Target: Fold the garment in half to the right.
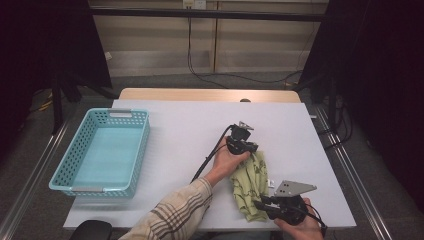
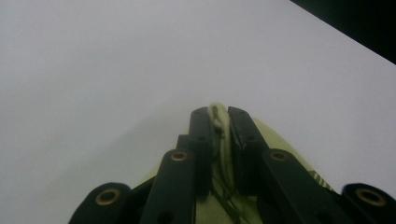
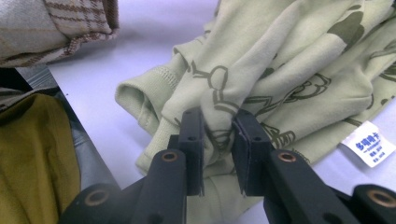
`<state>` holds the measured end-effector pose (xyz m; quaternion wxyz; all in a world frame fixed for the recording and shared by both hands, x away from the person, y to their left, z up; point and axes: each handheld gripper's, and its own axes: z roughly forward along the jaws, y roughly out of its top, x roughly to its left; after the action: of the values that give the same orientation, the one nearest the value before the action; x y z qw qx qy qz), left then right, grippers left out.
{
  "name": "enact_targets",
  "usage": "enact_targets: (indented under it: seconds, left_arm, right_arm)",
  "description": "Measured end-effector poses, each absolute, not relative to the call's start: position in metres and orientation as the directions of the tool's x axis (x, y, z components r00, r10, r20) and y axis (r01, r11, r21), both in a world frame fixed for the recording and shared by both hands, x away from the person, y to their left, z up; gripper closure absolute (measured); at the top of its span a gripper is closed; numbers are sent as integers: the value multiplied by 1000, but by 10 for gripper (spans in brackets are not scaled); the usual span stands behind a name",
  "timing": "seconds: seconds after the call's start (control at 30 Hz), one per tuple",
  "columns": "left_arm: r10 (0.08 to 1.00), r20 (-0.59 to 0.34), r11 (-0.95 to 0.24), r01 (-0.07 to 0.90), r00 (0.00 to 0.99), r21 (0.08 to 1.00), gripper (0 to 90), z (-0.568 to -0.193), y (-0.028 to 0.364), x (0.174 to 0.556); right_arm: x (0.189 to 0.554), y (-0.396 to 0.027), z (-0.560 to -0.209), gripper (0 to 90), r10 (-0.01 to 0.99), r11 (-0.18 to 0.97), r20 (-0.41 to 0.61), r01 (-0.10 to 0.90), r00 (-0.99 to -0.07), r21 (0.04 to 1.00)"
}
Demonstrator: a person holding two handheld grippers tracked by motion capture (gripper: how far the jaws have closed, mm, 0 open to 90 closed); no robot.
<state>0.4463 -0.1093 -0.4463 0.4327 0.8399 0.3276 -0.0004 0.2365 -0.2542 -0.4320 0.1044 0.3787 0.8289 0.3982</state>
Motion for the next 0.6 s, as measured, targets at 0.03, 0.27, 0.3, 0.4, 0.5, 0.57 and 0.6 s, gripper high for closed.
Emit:
enact_targets:
  seconds: [0.03,0.27,0.3,0.4,0.5,0.57,0.6]
  left_arm:
    - [549,-283,-409,548,786,730,787,-446,-109,446]
    - [540,-293,-390,543,789,744,683,-442,-106,446]
    - [539,-295,-387,543,789,745,657,-440,-106,445]
    - [539,-292,-378,536,790,754,596,-437,-103,446]
    - [535,-285,-357,518,795,777,489,-433,-99,445]
    - [526,-255,-356,482,811,800,480,-432,-95,445]
    - [530,-249,-352,477,811,805,470,-431,-93,445]
  right_arm:
    - [237,-255,-432,747,713,395,128,546,-689,739]
    - [236,-260,-429,653,724,357,150,552,-673,753]
    - [236,-261,-428,630,724,352,154,552,-672,756]
    - [236,-264,-425,543,736,329,153,547,-659,770]
    - [236,-267,-423,476,749,314,149,544,-645,778]
    - [236,-268,-422,441,759,298,148,542,-633,786]
    - [236,-269,-421,434,761,296,144,536,-633,791]
